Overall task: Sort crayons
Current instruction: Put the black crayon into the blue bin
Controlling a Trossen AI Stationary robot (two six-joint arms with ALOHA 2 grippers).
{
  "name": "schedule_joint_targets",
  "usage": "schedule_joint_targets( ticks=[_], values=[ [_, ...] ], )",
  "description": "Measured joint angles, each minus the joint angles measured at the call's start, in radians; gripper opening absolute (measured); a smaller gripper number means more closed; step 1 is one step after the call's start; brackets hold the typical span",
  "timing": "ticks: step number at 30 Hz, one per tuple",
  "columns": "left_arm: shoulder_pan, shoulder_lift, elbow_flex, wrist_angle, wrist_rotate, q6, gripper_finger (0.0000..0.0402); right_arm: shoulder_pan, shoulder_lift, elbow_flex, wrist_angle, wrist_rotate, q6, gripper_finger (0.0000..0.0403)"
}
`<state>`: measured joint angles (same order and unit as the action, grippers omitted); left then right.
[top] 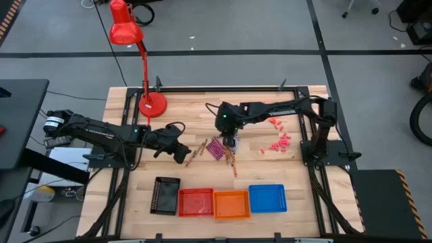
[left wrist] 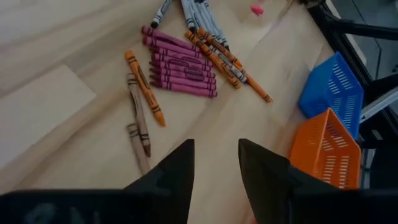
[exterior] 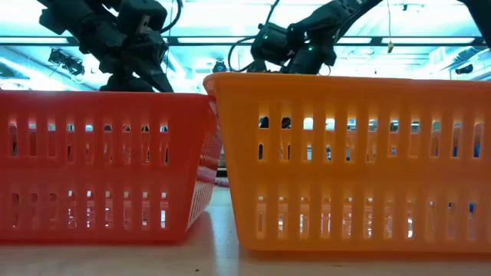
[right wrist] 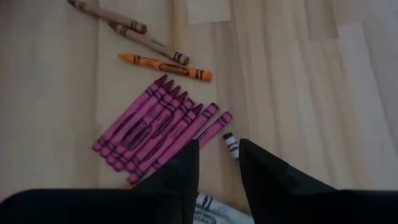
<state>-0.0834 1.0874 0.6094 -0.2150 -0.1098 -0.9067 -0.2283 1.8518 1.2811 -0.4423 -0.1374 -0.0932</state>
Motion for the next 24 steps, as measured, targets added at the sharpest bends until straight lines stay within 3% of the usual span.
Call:
schedule_joint_targets(
  ticks=[8, 13, 18, 24],
  values=[
    [0.001, 0.0, 0.0, 0.001, -0.016, 0.063, 0.0137, 0.0, 0.03, 0.014, -0.003, 0.118, -0.018, 0.0121],
    [0.001, 0.0, 0.0, 0.001, -0.047, 0.11, 0.0137, -0.003, 0.032, 0.014, 0.005, 0.119, -0.019, 0.0144],
    [0.002, 0.0, 0.0, 0.011, -0.163, 0.115, 0.0137, -0.004, 0.059, 0.014, 0.008, 0.111, -0.063, 0.0168],
    [0.002, 0.0, 0.0, 0.001, -0.174, 0.117, 0.0137, -0.002, 0.061, 0.014, 0.018, 0.109, -0.136, 0.0173]
  ],
)
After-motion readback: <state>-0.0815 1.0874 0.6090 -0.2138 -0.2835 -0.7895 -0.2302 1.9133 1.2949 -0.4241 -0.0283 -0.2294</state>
